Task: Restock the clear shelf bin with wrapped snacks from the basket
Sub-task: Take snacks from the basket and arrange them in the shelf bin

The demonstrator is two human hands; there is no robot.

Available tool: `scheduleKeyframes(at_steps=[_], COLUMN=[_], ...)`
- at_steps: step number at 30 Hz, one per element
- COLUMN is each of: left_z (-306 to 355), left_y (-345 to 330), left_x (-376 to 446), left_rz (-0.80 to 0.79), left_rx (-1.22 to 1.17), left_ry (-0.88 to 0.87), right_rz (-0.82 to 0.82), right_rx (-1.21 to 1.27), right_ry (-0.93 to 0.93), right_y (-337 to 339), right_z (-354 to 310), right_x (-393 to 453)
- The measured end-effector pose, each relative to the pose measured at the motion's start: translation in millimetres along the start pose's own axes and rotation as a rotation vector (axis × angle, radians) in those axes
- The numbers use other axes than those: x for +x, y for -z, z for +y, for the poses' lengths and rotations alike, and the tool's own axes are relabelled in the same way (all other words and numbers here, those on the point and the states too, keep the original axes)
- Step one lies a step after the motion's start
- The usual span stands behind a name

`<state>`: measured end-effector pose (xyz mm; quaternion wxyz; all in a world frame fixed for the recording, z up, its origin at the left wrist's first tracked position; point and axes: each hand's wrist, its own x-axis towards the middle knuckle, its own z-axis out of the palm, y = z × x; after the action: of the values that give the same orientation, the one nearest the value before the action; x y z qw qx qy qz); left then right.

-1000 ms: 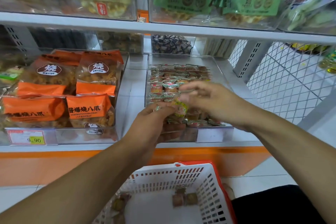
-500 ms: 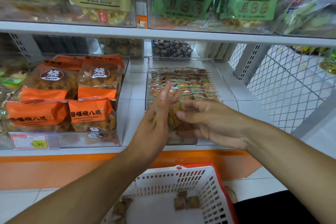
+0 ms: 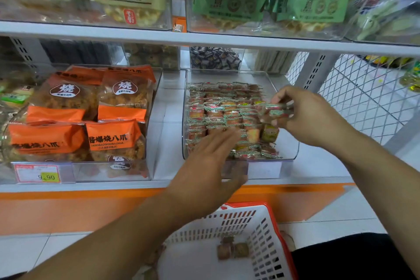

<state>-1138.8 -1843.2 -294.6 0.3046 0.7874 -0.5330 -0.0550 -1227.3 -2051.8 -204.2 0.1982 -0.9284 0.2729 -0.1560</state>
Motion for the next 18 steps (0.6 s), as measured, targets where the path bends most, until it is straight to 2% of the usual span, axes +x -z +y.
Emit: scheduleKeyframes(at_steps=[1,3,6,12,18], left_z=[-3,-6,-6,-6,-8], left_y=[-4,-9,-13,-17,-21], left_x=[-1,-1,1,-1,1], left_rz=[-0.043,-0.106,-0.161,-0.246,-0.22], left_rx=[0.105,0.232,0.322,0.451,0.484], left_ry=[-0.056,-0.115,-0.113,-0.084,-0.051], right_rz=[0.009,-0.092,-0.243,-0.275,-0.352], right_rx=[-0.053,-0.042,-0.14,-0.087,-0.064], right_ry=[0.001,-0.009,-0.012,-0.078,-0.155], right_y=[1,-1,-15,-40,-51], right_z=[5,10,12,16,20], right_x=[2,5,6,15,15])
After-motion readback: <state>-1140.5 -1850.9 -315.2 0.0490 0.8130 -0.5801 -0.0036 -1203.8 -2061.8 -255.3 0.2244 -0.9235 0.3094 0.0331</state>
